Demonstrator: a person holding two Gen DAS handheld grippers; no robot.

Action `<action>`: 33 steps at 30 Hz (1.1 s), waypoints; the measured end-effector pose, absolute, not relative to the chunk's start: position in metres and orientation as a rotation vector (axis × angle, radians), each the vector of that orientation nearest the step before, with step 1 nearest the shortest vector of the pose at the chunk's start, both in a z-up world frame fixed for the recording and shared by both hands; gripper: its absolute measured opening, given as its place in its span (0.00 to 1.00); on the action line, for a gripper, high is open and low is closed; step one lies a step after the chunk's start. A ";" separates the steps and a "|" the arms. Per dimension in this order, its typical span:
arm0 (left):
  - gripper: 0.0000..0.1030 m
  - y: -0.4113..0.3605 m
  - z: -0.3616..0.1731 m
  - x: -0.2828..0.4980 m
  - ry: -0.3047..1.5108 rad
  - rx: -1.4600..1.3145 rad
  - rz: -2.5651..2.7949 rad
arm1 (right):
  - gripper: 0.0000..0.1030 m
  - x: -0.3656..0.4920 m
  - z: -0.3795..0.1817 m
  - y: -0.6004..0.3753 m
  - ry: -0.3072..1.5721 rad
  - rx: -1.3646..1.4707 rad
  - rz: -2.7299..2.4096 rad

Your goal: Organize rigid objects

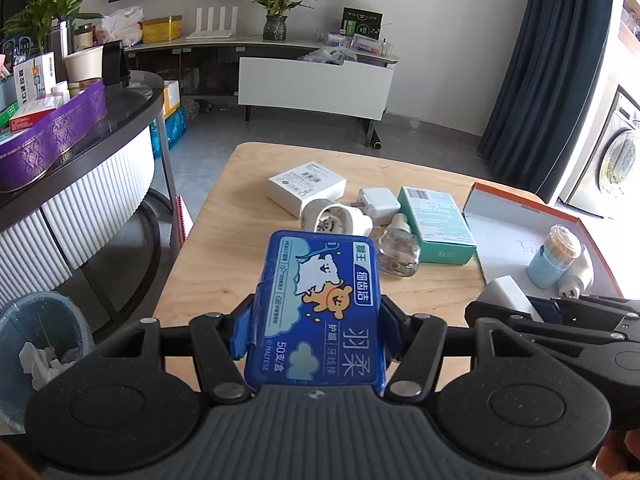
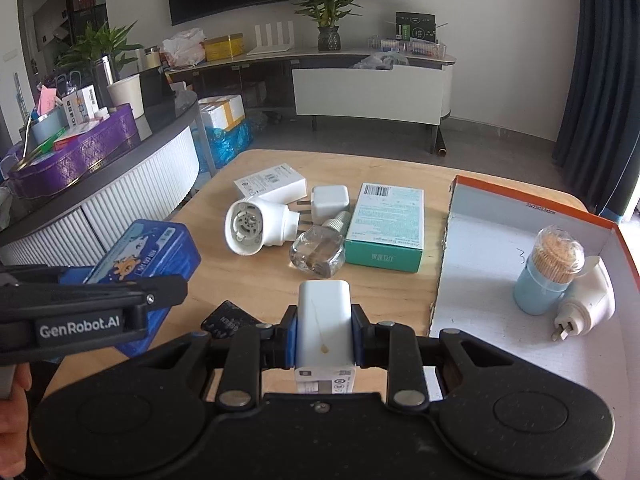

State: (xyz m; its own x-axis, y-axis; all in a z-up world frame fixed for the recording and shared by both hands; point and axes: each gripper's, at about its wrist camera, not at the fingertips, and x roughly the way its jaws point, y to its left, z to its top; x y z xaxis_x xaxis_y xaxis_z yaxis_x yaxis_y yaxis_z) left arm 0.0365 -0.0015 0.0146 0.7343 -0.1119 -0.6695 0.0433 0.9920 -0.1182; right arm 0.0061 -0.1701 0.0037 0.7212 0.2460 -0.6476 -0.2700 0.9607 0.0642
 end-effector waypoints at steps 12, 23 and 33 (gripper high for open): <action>0.60 -0.043 0.025 0.027 0.739 -0.074 -0.180 | 0.31 -0.015 0.027 -0.203 0.682 -0.013 0.195; 0.60 -0.074 0.027 0.023 0.741 -0.044 -0.241 | 0.31 -0.029 0.032 -0.238 0.676 0.033 0.125; 0.60 -0.102 0.029 0.023 0.747 -0.023 -0.299 | 0.31 -0.036 0.032 -0.266 0.670 0.060 0.071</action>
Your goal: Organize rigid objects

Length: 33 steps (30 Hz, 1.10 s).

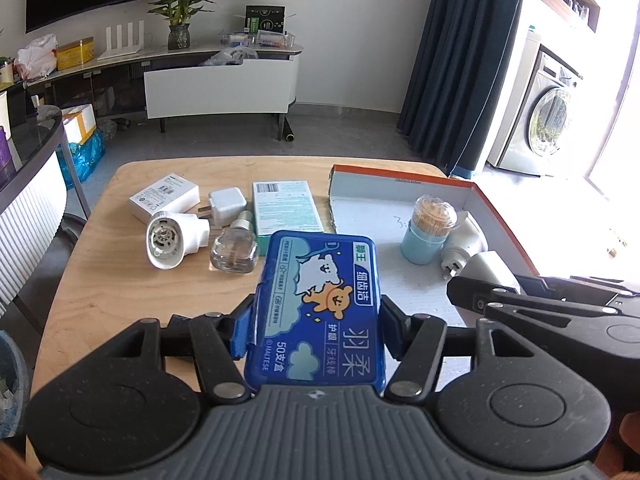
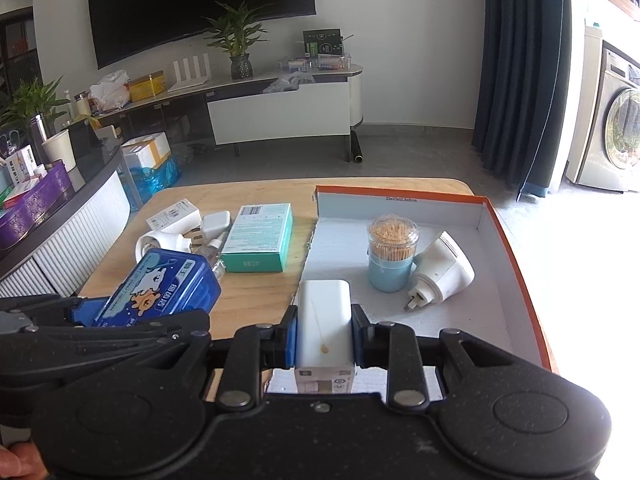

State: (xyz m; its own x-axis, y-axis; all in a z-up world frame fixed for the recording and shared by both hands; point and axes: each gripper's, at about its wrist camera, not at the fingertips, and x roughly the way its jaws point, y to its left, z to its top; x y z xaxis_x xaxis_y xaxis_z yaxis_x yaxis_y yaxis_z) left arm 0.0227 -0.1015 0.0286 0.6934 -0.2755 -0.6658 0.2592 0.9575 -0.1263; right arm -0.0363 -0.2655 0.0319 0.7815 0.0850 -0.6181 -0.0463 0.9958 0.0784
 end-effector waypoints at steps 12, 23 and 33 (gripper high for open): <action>0.60 -0.133 0.027 0.025 0.748 0.009 -0.357 | 0.31 -0.042 0.033 -0.300 0.655 0.094 0.001; 0.60 -0.157 0.024 0.030 0.761 0.018 -0.398 | 0.31 -0.042 0.034 -0.328 0.644 0.122 -0.057; 0.60 -0.171 0.023 0.040 0.766 0.030 -0.411 | 0.31 -0.035 0.033 -0.342 0.639 0.132 -0.071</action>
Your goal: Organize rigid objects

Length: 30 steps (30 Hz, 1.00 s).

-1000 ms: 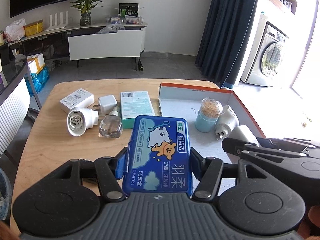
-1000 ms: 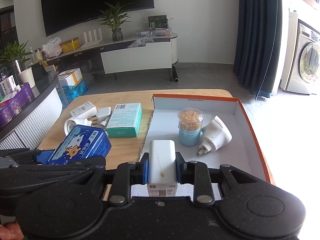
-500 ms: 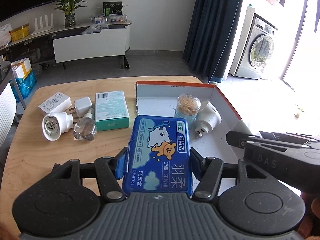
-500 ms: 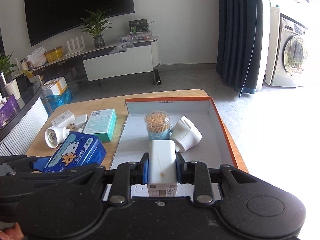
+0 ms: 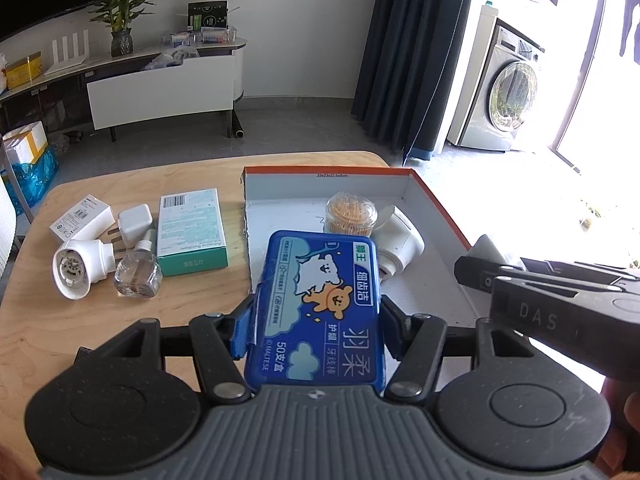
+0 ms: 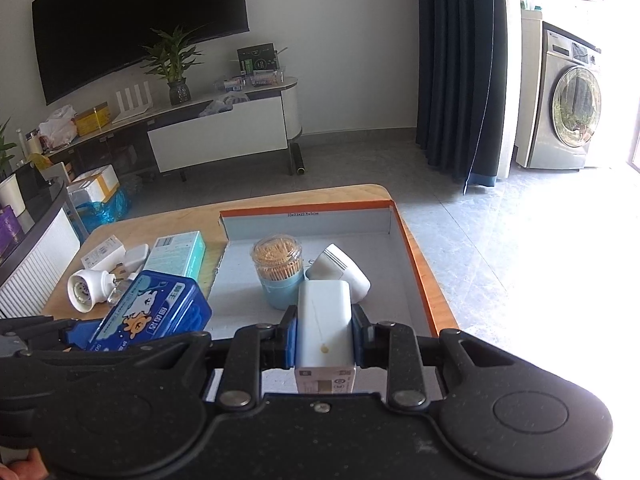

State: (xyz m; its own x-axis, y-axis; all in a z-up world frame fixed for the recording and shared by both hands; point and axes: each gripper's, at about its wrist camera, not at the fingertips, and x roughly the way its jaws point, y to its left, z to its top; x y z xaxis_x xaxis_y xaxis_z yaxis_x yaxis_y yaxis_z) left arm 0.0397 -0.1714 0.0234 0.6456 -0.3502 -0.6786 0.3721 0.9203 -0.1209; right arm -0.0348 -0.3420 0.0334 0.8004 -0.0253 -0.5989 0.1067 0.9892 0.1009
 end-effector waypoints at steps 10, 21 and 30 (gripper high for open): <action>0.60 -0.179 0.025 0.050 0.766 0.035 -0.407 | 0.31 -0.021 0.037 -0.355 0.634 0.135 -0.080; 0.60 -0.187 0.027 0.066 0.772 0.039 -0.406 | 0.31 -0.002 0.036 -0.365 0.642 0.139 -0.081; 0.60 -0.189 0.023 0.078 0.787 0.031 -0.403 | 0.31 0.011 0.036 -0.370 0.653 0.129 -0.076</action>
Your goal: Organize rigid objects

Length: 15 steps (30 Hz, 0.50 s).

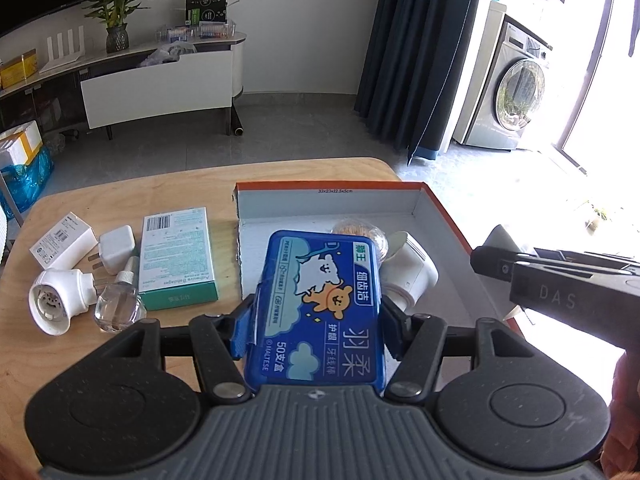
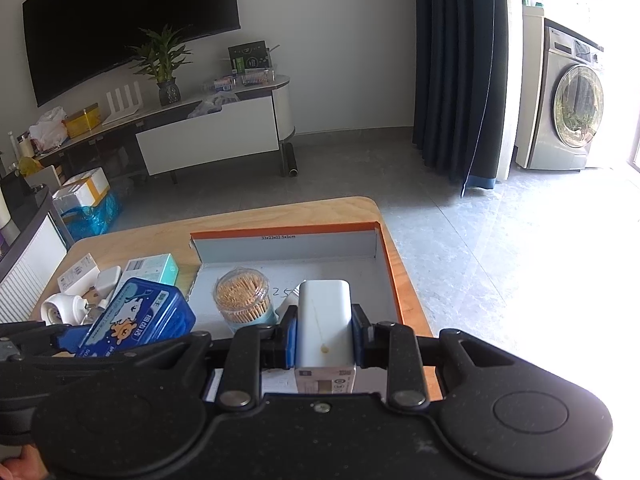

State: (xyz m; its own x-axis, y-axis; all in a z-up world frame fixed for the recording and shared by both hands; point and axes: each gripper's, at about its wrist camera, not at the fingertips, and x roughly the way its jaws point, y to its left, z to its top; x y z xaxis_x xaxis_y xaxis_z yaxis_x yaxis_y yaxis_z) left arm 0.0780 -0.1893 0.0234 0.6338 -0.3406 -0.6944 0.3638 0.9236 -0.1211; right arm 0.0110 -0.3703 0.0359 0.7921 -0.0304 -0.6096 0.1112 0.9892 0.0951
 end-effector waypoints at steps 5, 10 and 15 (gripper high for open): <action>0.60 -0.189 0.022 0.083 0.794 0.029 -0.399 | 0.31 0.022 0.035 -0.372 0.660 0.121 -0.074; 0.60 -0.191 0.021 0.086 0.799 0.026 -0.398 | 0.31 0.033 0.034 -0.373 0.668 0.111 -0.074; 0.60 -0.196 0.022 0.089 0.801 0.024 -0.412 | 0.31 0.046 0.034 -0.375 0.676 0.105 -0.071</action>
